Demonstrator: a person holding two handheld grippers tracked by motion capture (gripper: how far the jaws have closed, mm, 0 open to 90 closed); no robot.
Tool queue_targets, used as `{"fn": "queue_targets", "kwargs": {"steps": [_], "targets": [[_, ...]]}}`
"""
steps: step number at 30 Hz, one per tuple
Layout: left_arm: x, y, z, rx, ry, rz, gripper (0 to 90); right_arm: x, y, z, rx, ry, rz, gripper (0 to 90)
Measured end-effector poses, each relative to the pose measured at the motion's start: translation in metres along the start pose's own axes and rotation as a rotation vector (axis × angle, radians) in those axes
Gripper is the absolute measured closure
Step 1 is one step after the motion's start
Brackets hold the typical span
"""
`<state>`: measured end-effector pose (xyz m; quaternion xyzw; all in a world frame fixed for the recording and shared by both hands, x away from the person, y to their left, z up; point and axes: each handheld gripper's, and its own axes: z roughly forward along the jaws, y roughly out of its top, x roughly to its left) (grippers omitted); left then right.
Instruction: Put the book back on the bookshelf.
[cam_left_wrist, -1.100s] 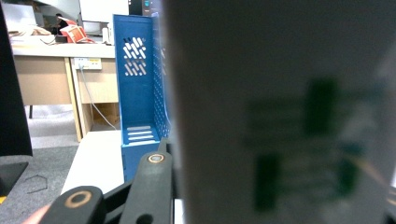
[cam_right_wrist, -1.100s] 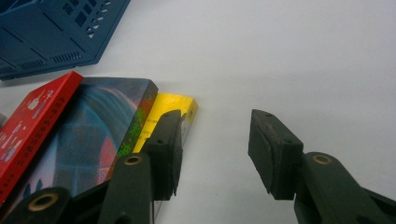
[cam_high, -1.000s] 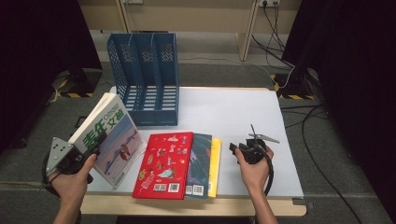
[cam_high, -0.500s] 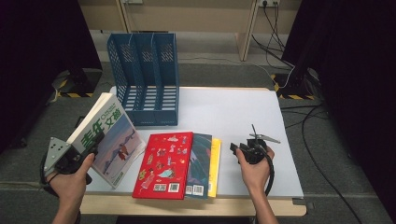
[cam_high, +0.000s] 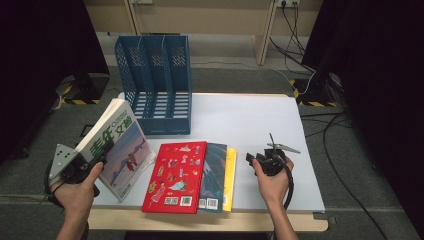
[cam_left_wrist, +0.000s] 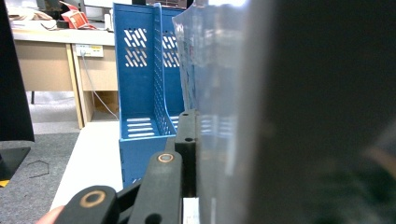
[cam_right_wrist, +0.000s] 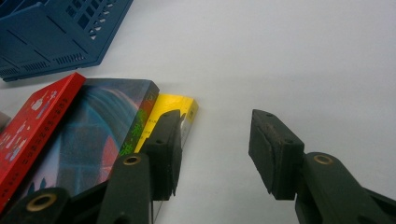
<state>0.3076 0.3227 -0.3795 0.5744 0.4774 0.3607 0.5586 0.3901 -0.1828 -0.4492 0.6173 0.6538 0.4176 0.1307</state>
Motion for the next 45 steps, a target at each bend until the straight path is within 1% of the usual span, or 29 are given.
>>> {"fn": "queue_targets", "kwargs": {"steps": [2, 7, 9, 11, 14, 25, 32, 36, 42, 45], "targets": [[0.000, 0.002, 0.001, 0.002, 0.004, 0.000, 73.5, 0.000, 0.000, 0.000, -0.002, 0.000, 0.000, 54.6], [0.000, 0.008, 0.004, 0.015, 0.009, 0.016, 73.6, -0.001, 0.001, -0.001, -0.005, -0.001, 0.006, 54.6], [0.000, 0.010, 0.006, 0.018, 0.013, 0.019, 73.6, -0.001, 0.001, -0.001, -0.002, 0.000, 0.018, 54.6], [0.000, 0.012, 0.006, 0.023, 0.015, 0.026, 73.6, -0.002, 0.001, -0.002, -0.003, -0.001, 0.007, 54.7], [0.000, 0.016, 0.007, 0.027, 0.021, 0.029, 73.6, -0.003, 0.002, -0.002, -0.011, -0.001, 0.008, 54.7], [0.001, 0.023, 0.008, 0.039, 0.034, 0.040, 73.6, -0.003, 0.002, -0.003, -0.013, 0.001, 0.010, 54.7], [0.002, 0.027, 0.009, 0.039, 0.035, 0.049, 73.6, -0.003, 0.002, -0.002, -0.012, 0.000, 0.009, 54.7], [0.003, 0.030, 0.009, 0.037, 0.035, 0.047, 73.6, -0.003, 0.002, -0.002, -0.013, 0.001, 0.008, 54.6], [0.004, 0.035, 0.012, 0.041, 0.035, 0.055, 73.7, -0.003, 0.002, -0.003, -0.013, 0.002, 0.011, 54.7], [0.005, 0.038, 0.012, 0.035, 0.035, 0.052, 73.7, -0.004, 0.002, -0.003, -0.015, -0.002, 0.008, 54.7]]}}
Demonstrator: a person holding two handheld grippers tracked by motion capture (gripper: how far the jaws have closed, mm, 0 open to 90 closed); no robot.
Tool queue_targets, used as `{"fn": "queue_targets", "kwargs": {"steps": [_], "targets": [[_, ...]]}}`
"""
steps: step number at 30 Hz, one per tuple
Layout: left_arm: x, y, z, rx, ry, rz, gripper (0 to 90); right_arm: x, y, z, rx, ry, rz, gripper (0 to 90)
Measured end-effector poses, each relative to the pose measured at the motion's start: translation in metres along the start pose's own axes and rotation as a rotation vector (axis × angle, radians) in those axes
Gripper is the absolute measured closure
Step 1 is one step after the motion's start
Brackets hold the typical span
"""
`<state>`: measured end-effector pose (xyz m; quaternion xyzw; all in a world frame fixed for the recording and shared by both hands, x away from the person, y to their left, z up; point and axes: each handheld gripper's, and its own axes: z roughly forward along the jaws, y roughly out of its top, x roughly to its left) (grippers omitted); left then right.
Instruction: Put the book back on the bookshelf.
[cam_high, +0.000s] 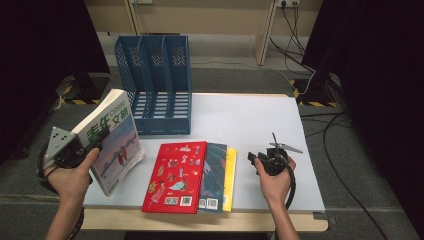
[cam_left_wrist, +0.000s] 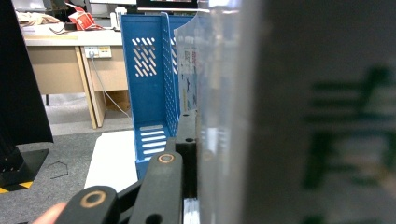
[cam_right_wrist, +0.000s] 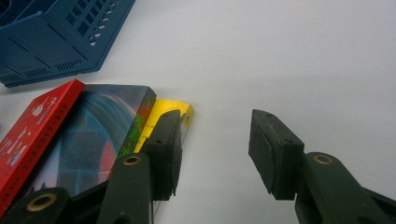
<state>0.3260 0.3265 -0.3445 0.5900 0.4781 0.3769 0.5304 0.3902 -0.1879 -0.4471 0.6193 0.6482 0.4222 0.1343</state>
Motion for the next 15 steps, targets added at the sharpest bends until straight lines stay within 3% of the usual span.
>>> {"fn": "queue_targets", "kwargs": {"steps": [15], "targets": [[0.003, 0.015, 0.002, -0.018, 0.001, 0.000, 73.6, 0.000, -0.001, 0.002, 0.005, -0.001, -0.001, 54.7]]}}
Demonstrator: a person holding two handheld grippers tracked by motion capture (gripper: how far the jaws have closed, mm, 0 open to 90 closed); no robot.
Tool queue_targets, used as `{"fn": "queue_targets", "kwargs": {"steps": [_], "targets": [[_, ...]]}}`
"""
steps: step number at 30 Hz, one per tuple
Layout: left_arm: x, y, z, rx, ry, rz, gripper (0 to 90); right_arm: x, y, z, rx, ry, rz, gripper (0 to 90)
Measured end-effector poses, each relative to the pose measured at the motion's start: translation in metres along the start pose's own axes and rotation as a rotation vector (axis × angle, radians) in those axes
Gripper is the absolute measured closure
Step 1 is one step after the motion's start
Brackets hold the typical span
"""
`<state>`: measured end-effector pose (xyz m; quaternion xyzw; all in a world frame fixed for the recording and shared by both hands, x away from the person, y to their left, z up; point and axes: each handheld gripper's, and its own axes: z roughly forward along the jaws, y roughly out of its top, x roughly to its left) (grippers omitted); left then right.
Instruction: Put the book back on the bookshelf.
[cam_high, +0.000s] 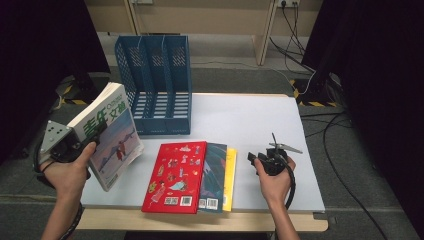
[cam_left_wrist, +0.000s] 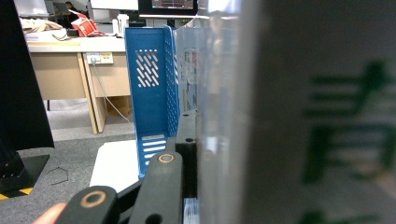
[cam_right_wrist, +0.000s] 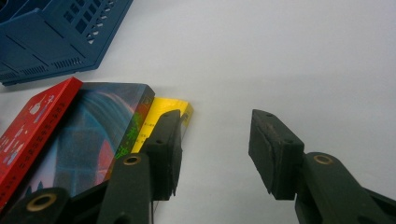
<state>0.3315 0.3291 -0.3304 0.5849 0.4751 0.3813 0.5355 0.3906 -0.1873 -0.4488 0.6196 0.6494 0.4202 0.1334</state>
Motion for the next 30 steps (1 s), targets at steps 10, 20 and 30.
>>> {"fn": "queue_targets", "kwargs": {"steps": [10, 20, 30], "targets": [[0.002, 0.010, 0.002, -0.012, -0.001, 0.001, 73.6, 0.000, 0.000, 0.000, 0.003, 0.002, 0.004, 54.7], [0.005, 0.016, 0.005, -0.020, 0.001, -0.003, 73.6, 0.000, 0.000, 0.000, 0.001, 0.002, -0.002, 54.7], [0.006, 0.021, 0.008, -0.027, 0.003, -0.002, 73.6, 0.000, 0.000, 0.000, 0.005, 0.001, 0.013, 54.7]]}}
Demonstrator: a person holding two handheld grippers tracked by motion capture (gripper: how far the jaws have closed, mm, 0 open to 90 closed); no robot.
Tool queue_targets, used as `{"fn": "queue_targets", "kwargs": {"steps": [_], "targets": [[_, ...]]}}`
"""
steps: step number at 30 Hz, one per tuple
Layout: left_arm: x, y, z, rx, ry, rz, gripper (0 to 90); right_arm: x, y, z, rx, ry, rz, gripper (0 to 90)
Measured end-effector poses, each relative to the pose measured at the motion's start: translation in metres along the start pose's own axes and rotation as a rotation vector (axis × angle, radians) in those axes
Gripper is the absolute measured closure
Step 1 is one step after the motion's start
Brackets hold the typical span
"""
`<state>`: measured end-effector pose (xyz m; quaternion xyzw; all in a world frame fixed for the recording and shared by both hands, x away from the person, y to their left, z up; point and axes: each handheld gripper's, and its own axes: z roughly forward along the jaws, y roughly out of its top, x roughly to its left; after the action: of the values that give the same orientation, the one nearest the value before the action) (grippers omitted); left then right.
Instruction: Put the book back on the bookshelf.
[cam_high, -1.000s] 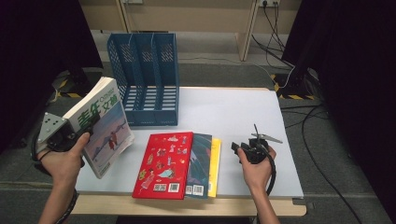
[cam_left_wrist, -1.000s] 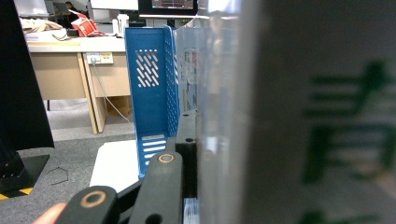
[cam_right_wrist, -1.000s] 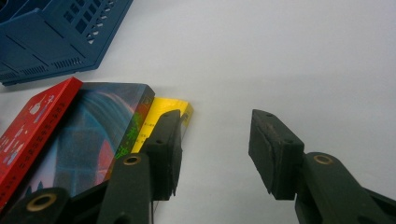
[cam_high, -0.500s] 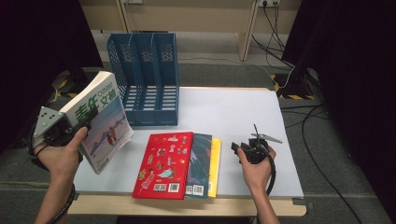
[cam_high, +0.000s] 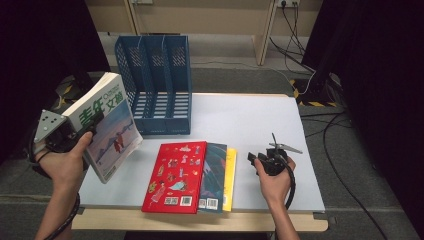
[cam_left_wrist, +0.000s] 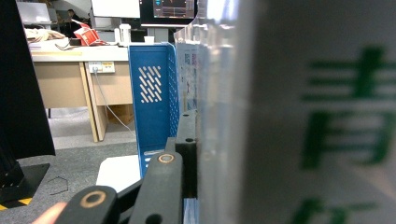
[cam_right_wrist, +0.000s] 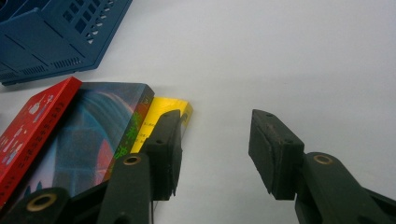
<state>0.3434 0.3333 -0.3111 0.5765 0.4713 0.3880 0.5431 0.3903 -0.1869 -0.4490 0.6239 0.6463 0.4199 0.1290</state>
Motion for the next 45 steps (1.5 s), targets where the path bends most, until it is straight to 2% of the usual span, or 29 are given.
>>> {"fn": "queue_targets", "kwargs": {"steps": [18, 45], "targets": [[0.000, 0.007, 0.003, -0.008, -0.001, 0.002, 73.7, -0.001, 0.000, 0.001, -0.002, 0.001, -0.019, 54.7], [0.001, 0.013, 0.007, -0.014, -0.002, -0.003, 73.6, -0.001, 0.000, 0.001, 0.002, 0.001, -0.013, 54.7]]}}
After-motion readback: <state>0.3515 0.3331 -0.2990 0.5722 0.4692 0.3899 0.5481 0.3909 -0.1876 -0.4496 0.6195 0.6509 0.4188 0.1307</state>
